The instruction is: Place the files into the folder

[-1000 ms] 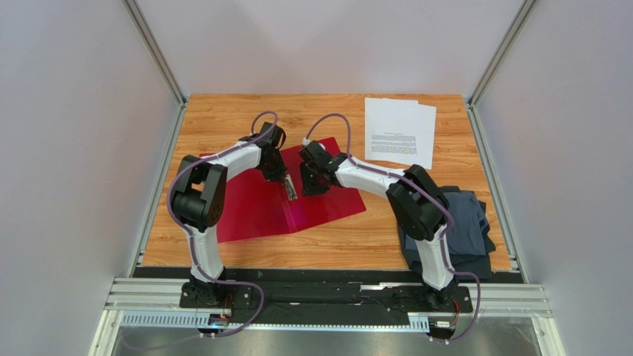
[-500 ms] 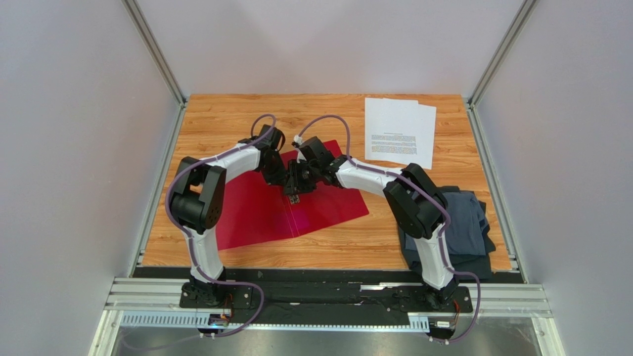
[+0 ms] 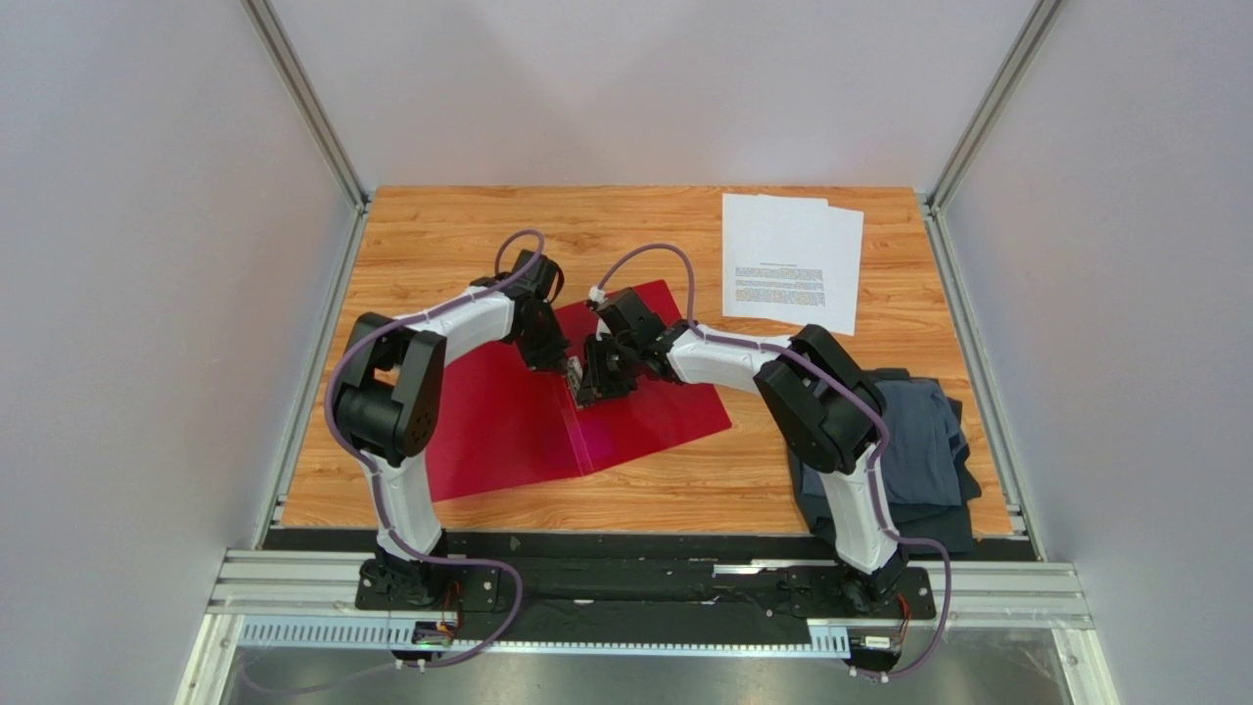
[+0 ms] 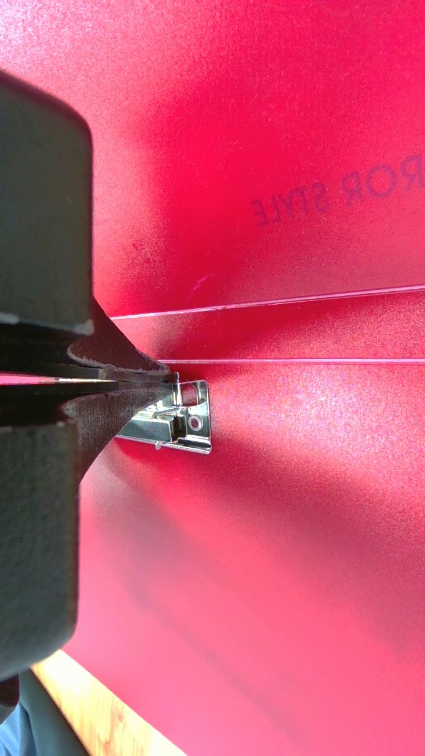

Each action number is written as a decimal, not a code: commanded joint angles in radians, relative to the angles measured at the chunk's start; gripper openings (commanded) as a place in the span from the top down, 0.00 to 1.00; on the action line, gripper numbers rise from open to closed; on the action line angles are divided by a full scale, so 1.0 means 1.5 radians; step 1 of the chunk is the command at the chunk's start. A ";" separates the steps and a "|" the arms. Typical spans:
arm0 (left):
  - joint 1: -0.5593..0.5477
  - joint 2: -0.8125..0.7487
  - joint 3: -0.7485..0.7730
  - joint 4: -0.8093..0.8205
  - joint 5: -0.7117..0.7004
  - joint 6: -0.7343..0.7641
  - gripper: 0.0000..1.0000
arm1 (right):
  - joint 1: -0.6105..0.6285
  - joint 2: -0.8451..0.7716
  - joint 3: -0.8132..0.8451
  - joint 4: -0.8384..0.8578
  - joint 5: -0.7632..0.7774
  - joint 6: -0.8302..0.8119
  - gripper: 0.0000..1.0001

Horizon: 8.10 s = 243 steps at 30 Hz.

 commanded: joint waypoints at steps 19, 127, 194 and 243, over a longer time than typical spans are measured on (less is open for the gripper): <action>-0.010 -0.035 -0.049 -0.034 -0.031 0.004 0.88 | 0.002 0.019 -0.024 0.016 0.004 0.018 1.00; -0.034 0.043 -0.020 -0.090 -0.062 -0.002 1.00 | -0.016 0.019 -0.001 0.034 0.001 -0.004 0.71; -0.034 0.063 -0.025 -0.089 -0.079 0.030 1.00 | 0.036 0.164 0.245 -0.370 0.417 -0.040 1.00; 0.046 -0.313 -0.049 -0.093 0.020 0.150 0.36 | -0.149 -0.069 0.026 0.017 -0.146 -0.025 0.40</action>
